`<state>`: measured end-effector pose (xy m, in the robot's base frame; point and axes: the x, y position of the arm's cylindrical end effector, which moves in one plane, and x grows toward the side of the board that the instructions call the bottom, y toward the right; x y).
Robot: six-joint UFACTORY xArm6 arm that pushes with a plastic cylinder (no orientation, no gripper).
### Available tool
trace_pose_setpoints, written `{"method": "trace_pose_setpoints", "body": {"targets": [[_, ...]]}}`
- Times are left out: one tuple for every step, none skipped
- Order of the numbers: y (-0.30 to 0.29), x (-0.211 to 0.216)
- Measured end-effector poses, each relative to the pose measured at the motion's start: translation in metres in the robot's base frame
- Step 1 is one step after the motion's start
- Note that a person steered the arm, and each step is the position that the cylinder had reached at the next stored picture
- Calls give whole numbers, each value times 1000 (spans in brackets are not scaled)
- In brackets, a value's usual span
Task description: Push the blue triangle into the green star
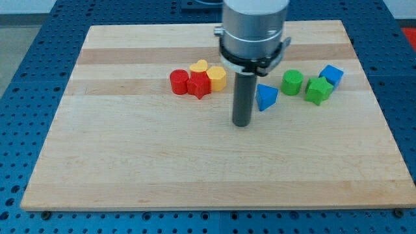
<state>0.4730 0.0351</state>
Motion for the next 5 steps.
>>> {"method": "trace_pose_setpoints", "body": {"targets": [[2,-17],[17,-38],[31,-48],[43,-48],[48,-46]]}}
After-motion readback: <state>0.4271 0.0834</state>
